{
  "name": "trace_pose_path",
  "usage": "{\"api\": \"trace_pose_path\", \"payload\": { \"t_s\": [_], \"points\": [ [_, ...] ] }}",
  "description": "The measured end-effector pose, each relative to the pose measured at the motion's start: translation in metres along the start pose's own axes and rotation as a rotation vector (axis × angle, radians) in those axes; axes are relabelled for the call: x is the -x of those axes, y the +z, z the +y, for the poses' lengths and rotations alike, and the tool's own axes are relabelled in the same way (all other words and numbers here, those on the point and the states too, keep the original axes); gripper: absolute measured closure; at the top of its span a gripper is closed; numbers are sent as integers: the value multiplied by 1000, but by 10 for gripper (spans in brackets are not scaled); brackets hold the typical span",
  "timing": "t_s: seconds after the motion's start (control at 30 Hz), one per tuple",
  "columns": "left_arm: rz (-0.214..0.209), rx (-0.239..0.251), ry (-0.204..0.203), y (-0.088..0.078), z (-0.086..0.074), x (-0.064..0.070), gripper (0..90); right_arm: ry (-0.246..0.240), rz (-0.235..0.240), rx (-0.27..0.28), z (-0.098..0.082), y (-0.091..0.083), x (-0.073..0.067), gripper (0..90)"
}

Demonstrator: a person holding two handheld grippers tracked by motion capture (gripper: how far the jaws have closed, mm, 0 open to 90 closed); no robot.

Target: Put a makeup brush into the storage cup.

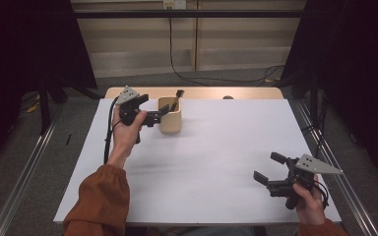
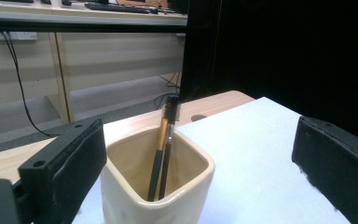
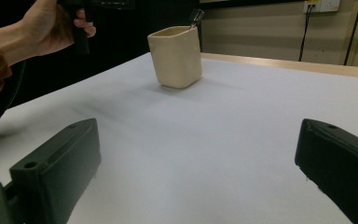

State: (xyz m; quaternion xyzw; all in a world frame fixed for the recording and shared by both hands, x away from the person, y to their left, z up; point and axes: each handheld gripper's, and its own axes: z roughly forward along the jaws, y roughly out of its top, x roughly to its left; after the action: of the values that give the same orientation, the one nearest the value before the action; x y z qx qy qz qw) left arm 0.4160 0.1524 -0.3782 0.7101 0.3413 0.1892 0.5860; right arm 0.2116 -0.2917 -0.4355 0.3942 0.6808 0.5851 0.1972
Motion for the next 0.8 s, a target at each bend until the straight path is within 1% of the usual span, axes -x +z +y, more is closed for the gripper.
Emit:
{"api": "trace_pose_path", "payload": {
  "t_s": [0.07, 0.13, 0.2, 0.27, 0.43, 0.47, 0.5, 0.53, 0.57, 0.6, 0.63, 0.67, 0.7, 0.8],
  "points": [
    [-3, 0, 12, -4, 1, 2, 39, 0, 4, -3, 0, 0, -1, 0],
    [-13, 4, -2, -7, 0, 2, 38, -3, 3, -3, 0, 1, -2, 0],
    [-9, 6, 3, -9, -2, 4, 38, -3, 2, -3, 0, 0, -1, 0],
    [-20, 6, -3, -13, -4, 7, 38, 0, 1, -3, 0, 0, -1, 0],
    [-31, 18, -15, -24, -11, 16, 31, -10, 1, -4, 0, -1, -2, 0],
    [-35, 17, -18, -27, -13, 17, 30, -9, 2, -5, 0, -1, -2, 0],
    [-35, 18, -12, -28, -13, 18, 27, -9, 2, -5, 0, 0, -2, 0],
    [-34, 10, -14, -31, -15, 19, 28, -10, 2, -5, 0, 0, -2, 0],
    [-42, 12, -24, -32, -16, 20, 28, -13, 2, -5, 0, 0, -3, 0],
    [-45, 8, -21, -34, -17, 20, 27, -15, 3, -5, 0, 0, -3, 0],
    [-37, 8, -13, -36, -18, 21, 27, -15, 3, -7, 0, 0, -3, 0],
    [-29, 4, -14, -38, -19, 21, 26, -17, 3, -8, 0, 0, -3, 0],
    [-33, 3, -12, -40, -20, 20, 24, -16, 5, -9, 0, 0, -3, 0],
    [-13, -7, 0, -44, -24, 20, 23, -19, 3, -5, 1, -1, -4, 0]
  ]
}}
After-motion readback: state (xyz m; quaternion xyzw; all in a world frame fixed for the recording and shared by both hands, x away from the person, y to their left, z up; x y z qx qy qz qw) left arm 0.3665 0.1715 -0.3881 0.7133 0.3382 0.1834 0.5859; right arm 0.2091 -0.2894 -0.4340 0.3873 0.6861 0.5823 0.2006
